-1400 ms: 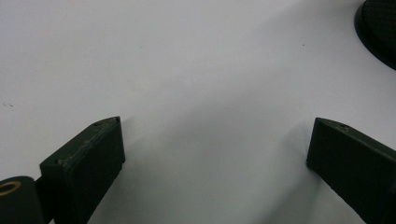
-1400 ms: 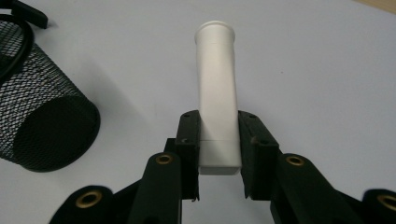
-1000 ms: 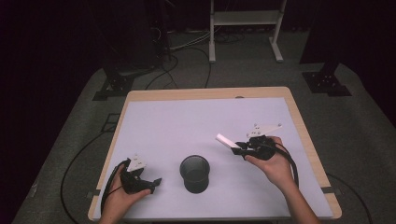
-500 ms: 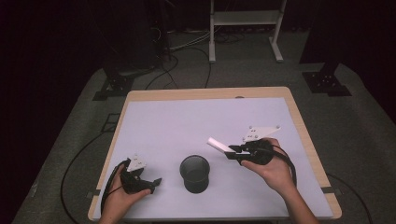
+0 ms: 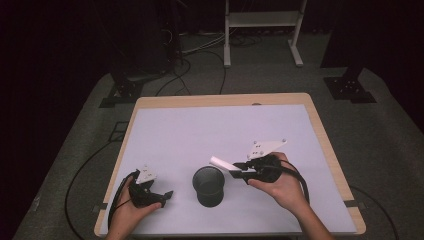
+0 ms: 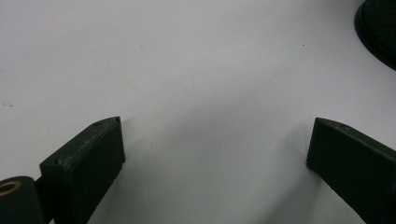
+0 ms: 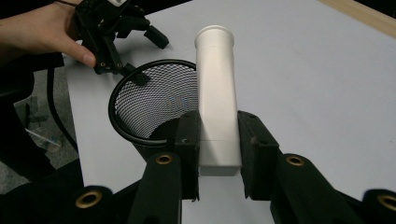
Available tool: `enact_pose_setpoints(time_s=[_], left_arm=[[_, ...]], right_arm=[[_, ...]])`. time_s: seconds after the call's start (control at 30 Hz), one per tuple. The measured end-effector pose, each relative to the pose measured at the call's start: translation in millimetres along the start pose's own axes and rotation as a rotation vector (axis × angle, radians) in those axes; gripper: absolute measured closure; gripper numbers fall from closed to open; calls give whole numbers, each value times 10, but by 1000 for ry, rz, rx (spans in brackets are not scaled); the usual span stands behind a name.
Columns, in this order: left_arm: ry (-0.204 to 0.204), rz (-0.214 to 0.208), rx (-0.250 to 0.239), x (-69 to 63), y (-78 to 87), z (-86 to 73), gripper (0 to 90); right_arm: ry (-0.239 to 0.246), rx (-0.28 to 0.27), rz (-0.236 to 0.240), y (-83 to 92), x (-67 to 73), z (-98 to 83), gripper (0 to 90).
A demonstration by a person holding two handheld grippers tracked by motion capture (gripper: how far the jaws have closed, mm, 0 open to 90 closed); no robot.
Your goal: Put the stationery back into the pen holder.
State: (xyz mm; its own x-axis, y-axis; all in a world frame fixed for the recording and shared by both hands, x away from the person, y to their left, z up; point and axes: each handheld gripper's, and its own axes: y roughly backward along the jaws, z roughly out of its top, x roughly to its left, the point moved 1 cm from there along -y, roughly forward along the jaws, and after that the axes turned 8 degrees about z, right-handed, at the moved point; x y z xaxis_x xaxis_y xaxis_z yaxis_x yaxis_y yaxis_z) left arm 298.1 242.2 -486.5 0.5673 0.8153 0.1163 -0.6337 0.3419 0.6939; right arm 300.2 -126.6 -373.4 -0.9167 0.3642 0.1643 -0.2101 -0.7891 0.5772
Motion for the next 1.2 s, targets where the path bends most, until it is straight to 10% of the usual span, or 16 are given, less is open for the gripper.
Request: enact_pose_setpoints(time_s=[1.2], left_arm=[[-3, 0, 2, 2, 2, 0, 33]], right_arm=[[32, 36, 85, -446, 174, 174, 704]])
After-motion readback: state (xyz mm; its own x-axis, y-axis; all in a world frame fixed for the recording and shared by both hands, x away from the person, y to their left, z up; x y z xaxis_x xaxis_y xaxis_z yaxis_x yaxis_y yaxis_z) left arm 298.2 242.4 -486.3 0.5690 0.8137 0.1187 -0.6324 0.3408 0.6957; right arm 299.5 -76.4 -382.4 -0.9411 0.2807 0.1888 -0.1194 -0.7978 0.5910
